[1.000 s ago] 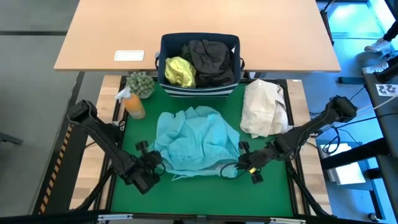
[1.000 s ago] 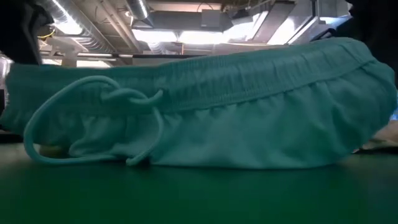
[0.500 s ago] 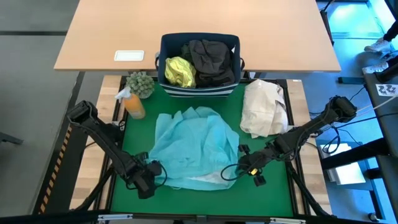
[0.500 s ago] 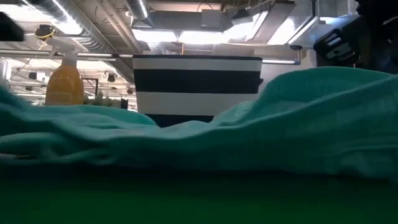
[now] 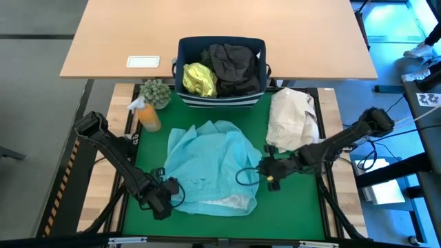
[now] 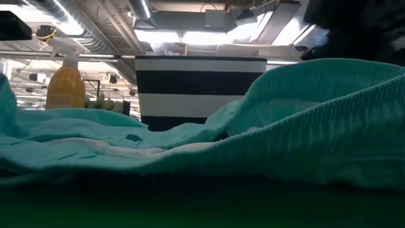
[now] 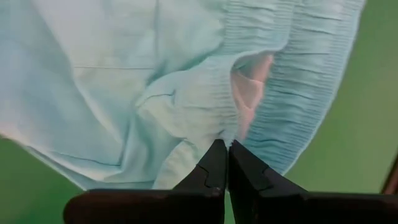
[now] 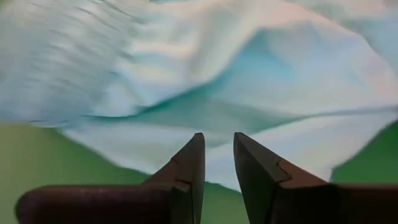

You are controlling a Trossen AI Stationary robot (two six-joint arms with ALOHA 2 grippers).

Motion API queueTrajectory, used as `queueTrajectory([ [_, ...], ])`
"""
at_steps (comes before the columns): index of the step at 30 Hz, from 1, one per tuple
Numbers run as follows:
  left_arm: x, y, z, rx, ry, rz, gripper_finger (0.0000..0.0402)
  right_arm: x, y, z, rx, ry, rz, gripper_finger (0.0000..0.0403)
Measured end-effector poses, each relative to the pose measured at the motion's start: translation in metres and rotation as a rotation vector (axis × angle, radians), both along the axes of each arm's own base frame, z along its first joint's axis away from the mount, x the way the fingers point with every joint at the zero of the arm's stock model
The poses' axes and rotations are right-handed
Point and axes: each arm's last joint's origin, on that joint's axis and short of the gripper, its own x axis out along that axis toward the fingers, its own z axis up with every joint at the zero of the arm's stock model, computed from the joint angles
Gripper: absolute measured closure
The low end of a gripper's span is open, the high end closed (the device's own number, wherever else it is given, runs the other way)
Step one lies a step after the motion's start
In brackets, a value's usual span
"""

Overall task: Fold laundry
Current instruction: Fold the blue shorts

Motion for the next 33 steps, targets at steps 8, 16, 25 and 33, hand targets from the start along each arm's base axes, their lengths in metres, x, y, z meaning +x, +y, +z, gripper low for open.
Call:
queueTrajectory([
  [8,-0.005,0.0,0.0,0.034,0.012,0.009,0.0401,0.023,-0.023,-0.046,-0.033,0.19,-0.095,0.0317],
  [16,-0.019,-0.012,-0.001,-0.08,0.127,0.039,0.0401,0.014,-0.05,-0.059,-0.1,0.366,-0.284,0.0317],
  [25,-0.032,-0.021,-0.001,-0.099,0.184,0.083,0.0401,-0.003,-0.061,-0.043,-0.204,0.392,-0.376,0.0317],
  [33,-0.026,-0.016,0.0,0.027,0.029,0.07,0.0401,-0.007,-0.061,-0.02,-0.136,0.27,-0.372,0.0317],
])
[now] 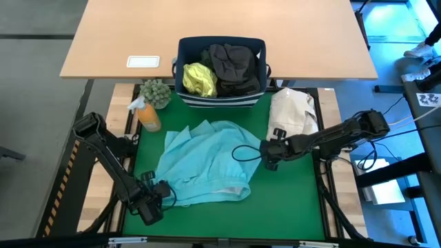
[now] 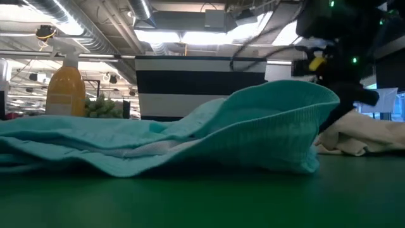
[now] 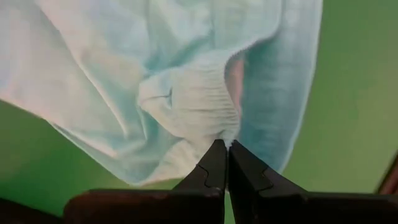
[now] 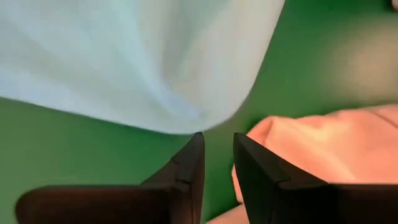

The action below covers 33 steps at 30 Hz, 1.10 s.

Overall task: Fold laundry
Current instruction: Fold the blue shorts

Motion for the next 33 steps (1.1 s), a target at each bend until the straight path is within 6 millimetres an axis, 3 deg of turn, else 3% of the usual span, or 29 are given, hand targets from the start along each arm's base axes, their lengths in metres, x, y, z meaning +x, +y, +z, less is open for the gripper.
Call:
queueTrajectory([
  [5,0.005,0.004,0.0,0.046,-0.044,-0.005,0.0402,0.012,0.007,0.023,0.179,-0.244,0.09,0.0317],
  [11,0.007,0.006,0.001,0.063,-0.064,0.005,0.0402,0.029,0.042,0.037,0.234,-0.491,0.318,0.0317],
  [23,0.012,0.008,0.001,0.052,-0.077,0.003,0.0401,0.037,0.095,0.018,0.108,-0.57,0.536,0.0317],
  [33,0.02,0.005,0.002,0.032,-0.172,0.014,0.0401,0.062,0.114,0.018,0.071,-0.498,0.576,0.0317],
])
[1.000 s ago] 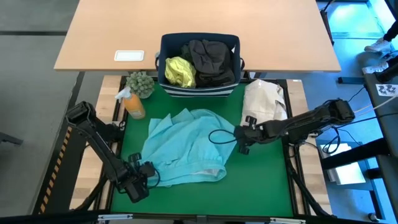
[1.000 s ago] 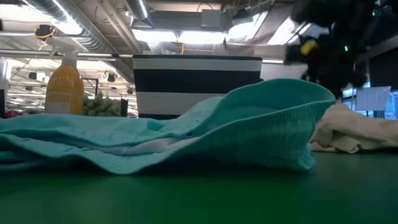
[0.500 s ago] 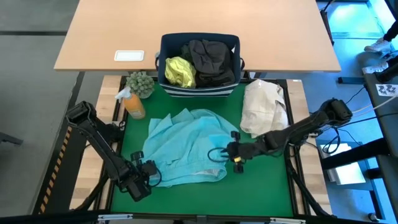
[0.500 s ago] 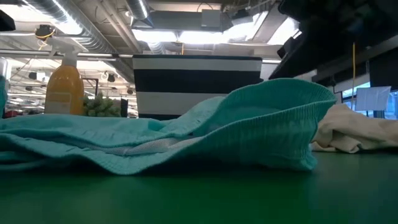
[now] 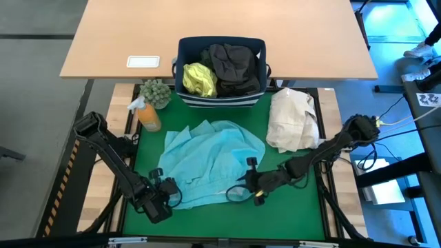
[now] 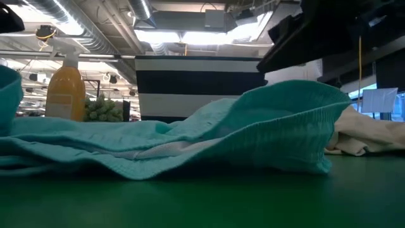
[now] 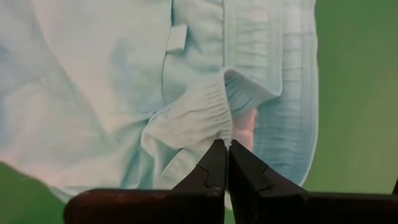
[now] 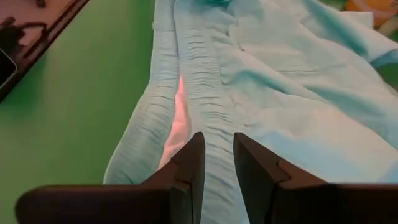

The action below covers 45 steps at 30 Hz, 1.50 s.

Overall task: Fold laundry
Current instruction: Fold the blue shorts

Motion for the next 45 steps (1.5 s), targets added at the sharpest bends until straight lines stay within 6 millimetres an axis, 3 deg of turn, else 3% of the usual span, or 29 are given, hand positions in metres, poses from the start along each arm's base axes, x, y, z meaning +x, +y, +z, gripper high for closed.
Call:
queueTrajectory([
  [4,0.004,-0.003,0.001,-0.013,-0.068,0.008,0.0401,0.011,0.006,-0.007,-0.07,0.1,0.0,0.0317],
  [9,0.011,-0.009,0.004,-0.062,-0.163,0.017,0.0401,0.014,0.004,-0.018,-0.178,0.221,-0.128,0.0317],
  [13,0.015,-0.012,0.006,-0.1,-0.198,0.018,0.0401,0.013,0.005,-0.02,-0.149,0.236,-0.178,0.0322],
  [22,0.014,-0.013,0.006,-0.098,-0.197,-0.005,0.0401,0.002,0.041,-0.003,-0.14,0.203,-0.086,0.0365],
  [28,0.015,-0.013,0.006,-0.075,-0.206,-0.023,0.0401,-0.005,0.053,0.013,-0.228,0.237,-0.065,0.0318],
  [38,0.016,-0.012,0.006,-0.061,-0.226,-0.019,0.0401,0.001,0.043,-0.006,-0.329,0.28,-0.15,0.0188],
  [42,0.016,-0.012,0.006,-0.05,-0.228,-0.032,0.0401,0.009,0.032,-0.02,-0.348,0.338,-0.211,0.0183],
  [45,0.016,-0.011,0.007,-0.018,-0.255,-0.03,0.0401,0.01,0.022,-0.027,-0.378,0.386,-0.269,0.0207],
])
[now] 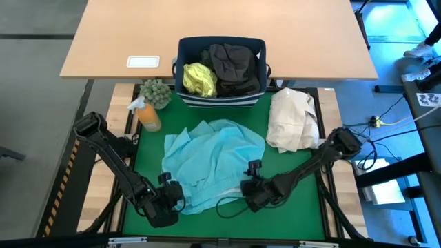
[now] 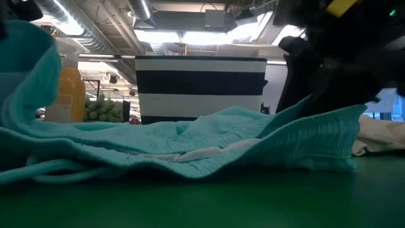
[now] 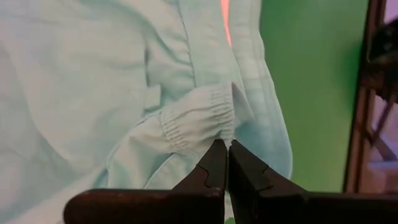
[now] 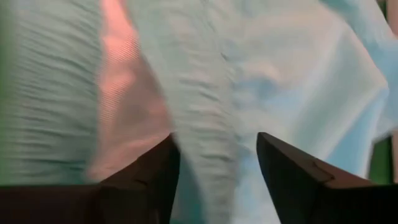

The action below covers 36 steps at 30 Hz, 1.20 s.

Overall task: Fold laundry
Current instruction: Fold the blue shorts

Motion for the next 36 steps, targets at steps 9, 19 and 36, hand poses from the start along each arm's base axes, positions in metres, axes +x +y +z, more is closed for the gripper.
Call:
queueTrajectory([
  [9,0.008,0.009,0.001,0.105,-0.062,0.021,0.0401,-0.002,0.001,0.014,0.081,0.007,0.004,0.0389],
  [19,0.009,0.015,0.019,0.29,-0.231,0.106,0.0401,-0.011,0.029,0.059,0.133,-0.135,0.068,0.0394],
  [36,-0.034,-0.023,0.025,0.284,-0.305,0.002,0.0401,-0.032,0.079,-0.019,0.431,-0.134,0.269,0.04],
])
